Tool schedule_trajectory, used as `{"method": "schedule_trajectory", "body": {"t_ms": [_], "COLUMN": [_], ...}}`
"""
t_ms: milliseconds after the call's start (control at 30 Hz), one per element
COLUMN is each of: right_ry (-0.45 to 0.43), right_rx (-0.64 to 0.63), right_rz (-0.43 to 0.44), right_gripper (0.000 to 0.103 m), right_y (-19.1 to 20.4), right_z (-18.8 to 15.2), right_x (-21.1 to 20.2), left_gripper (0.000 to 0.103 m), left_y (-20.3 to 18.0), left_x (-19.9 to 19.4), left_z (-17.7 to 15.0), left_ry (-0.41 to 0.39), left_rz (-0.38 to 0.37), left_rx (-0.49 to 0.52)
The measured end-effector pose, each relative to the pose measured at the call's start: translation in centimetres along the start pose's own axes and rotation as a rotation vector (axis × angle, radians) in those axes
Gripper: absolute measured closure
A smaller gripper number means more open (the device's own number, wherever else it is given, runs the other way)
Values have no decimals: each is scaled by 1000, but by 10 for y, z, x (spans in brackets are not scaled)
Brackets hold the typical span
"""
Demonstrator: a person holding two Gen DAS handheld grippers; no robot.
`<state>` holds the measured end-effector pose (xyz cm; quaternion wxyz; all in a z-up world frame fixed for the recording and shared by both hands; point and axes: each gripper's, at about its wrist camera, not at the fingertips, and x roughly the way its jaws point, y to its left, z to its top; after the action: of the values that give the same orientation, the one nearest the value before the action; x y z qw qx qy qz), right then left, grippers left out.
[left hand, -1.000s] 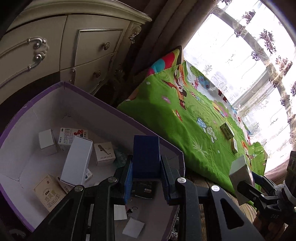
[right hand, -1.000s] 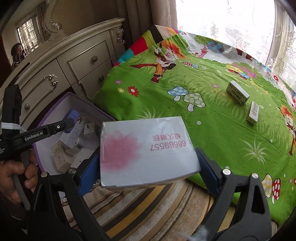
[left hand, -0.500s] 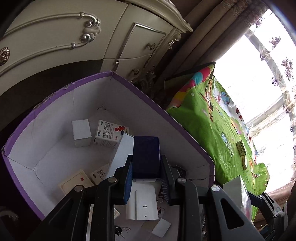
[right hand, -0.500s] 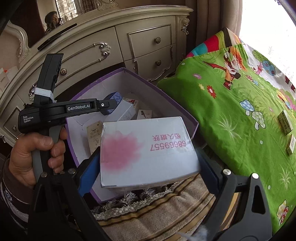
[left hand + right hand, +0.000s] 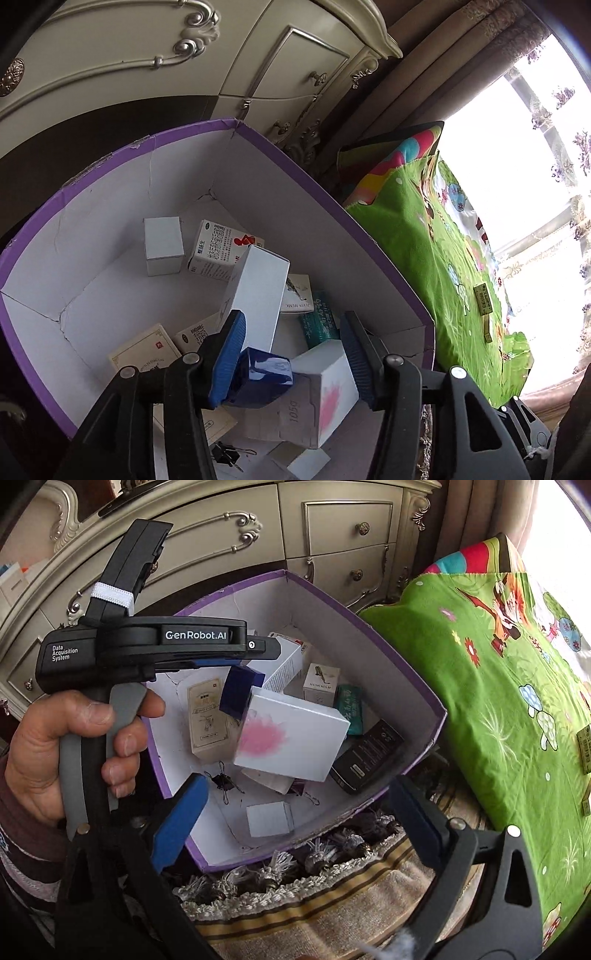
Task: Organize rigid objects
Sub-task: 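Open both grippers to drop the blue block and white box into the purple box, then move both grippers back over the last two boxes on the bedspread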
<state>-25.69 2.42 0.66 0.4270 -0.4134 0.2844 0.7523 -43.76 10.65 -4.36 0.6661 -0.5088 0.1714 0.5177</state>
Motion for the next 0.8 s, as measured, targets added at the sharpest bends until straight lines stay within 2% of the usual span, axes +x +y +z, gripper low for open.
{"method": "schedule_trajectory", "body": {"t_ms": [367,600,800], "right_ry": [-39,-67,-84], "right_rx": [159,256,294], "right_rz": [-24,-76,-140], "right_gripper": [3,3,3], "right_y": [-42,-87,-128], "right_z": [0,-4,-1], "right_x": [-14,-26,-33], "left_gripper": [47,45,45], "left_y": [-7,-15,-41], "left_x": [0,3,1], "left_z": [-2,0,7], "left_ry": [1,10,-2], "left_rz": [2,5,0], "left_rx": [11,12,46]}}
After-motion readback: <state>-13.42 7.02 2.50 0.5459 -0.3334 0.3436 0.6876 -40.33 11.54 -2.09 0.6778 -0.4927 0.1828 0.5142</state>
